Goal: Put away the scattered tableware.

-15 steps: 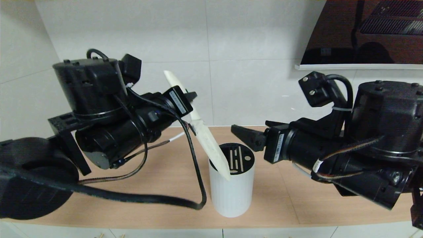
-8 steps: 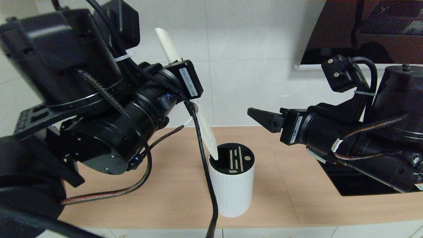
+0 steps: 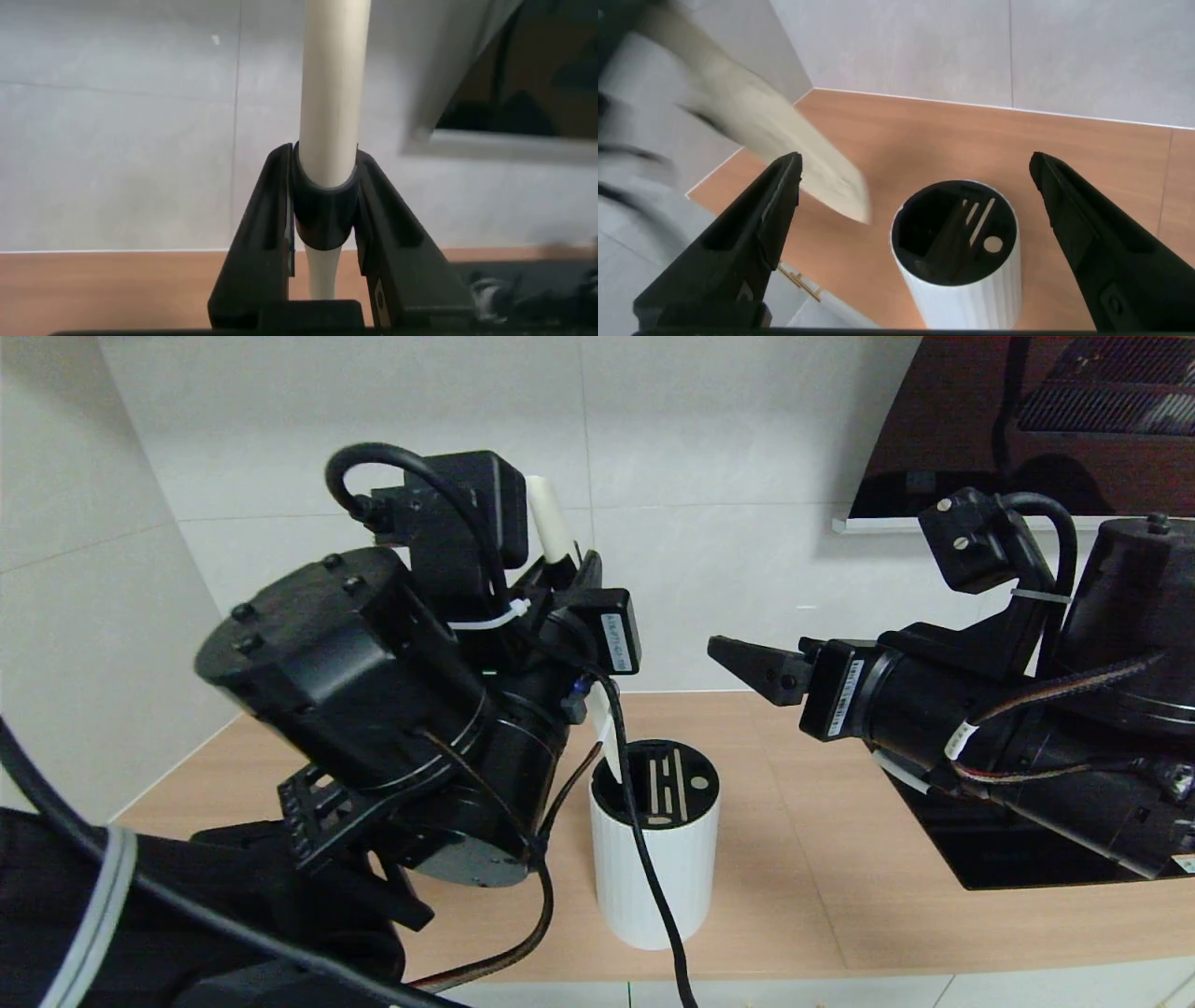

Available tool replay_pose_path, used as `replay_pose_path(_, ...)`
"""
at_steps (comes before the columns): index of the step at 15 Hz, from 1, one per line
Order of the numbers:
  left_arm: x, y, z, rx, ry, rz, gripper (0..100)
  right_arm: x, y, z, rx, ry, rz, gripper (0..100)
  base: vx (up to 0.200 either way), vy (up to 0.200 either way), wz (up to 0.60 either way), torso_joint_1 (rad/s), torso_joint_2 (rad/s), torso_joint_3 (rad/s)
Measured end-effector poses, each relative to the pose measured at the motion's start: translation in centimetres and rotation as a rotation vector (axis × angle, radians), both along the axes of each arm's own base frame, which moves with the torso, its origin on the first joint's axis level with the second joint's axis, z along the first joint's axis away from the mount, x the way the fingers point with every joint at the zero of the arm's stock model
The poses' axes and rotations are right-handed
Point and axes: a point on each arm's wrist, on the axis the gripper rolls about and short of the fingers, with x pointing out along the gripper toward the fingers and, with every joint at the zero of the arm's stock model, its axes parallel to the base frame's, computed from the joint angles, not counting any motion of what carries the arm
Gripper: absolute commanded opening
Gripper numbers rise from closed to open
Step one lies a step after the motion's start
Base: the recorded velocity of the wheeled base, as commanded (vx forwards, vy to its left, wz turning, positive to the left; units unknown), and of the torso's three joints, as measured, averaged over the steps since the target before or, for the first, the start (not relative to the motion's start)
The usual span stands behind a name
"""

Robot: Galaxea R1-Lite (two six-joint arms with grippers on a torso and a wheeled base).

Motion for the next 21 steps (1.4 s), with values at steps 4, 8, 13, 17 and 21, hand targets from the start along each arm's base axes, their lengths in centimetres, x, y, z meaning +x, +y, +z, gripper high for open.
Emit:
replay_pose_path(4, 0.6, -0.7, -1.7, 0.031, 0.033, -0.003, 0, 0.0, 0.0, 0.0, -0.001, 0.001, 0.0, 100, 0.0, 0.0, 0.0, 0.0, 0.0, 0.0)
replay_pose_path(8, 1.1, -1.2, -2.6, 0.044, 0.044, -0.005, 0, 0.0, 0.0, 0.0, -0.001, -0.001, 0.0, 100, 0.0, 0.0, 0.0, 0.0, 0.0, 0.0)
replay_pose_path(13, 2.1, -1.9, -3.7, 0.039, 0.039, 0.0, 0, 0.0, 0.0, 0.0, -0.003, -0.005, 0.001, 100, 0.0, 0.0, 0.0, 0.0, 0.0, 0.0)
replay_pose_path(17, 2.8, -2.0, -4.4, 0.044, 0.045, 0.014, 0, 0.0, 0.0, 0.0, -0.005, -0.005, 0.001, 100, 0.0, 0.0, 0.0, 0.0, 0.0, 0.0)
replay_pose_path(21, 3.0, -2.3, -5.0, 0.046, 0.046, 0.014, 0, 0.0, 0.0, -0.1, -0.018, -0.01, 0.001, 100, 0.0, 0.0, 0.0, 0.0, 0.0, 0.0)
